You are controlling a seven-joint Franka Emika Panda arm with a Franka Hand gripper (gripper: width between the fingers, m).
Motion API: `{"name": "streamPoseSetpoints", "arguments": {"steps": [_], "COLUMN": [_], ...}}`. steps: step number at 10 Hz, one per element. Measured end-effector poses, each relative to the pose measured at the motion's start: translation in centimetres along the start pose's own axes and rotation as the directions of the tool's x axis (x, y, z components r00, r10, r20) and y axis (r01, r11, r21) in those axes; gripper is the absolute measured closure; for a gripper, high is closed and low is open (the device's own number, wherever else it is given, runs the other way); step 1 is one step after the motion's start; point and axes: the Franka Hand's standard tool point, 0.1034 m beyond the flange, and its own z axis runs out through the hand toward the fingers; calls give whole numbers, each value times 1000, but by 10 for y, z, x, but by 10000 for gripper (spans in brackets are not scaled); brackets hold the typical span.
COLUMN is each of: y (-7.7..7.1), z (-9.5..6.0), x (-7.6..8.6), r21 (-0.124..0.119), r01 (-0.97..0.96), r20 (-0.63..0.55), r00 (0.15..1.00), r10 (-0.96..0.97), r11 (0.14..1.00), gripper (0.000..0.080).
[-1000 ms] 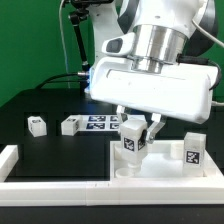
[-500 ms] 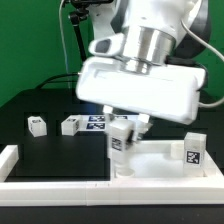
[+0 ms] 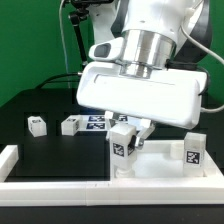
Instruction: Assemble square table
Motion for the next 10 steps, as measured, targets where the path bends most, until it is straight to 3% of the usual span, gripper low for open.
{"name": "streamPoseSetpoints", "arguments": {"steps": [2,5,9,10], "y": [-14,-18,-10,-8], "z": [-7,-9,-13,-13], "x": [-17,-28,-16,-15], "r21": [14,17,13,0], "r01": [22,35,78,81], "r20": [4,13,9,29], "r00": [1000,999,997,996], "r10": [-22,-35,-78,-81], "r11": [1000,999,997,997], "gripper": [507,507,507,507]}}
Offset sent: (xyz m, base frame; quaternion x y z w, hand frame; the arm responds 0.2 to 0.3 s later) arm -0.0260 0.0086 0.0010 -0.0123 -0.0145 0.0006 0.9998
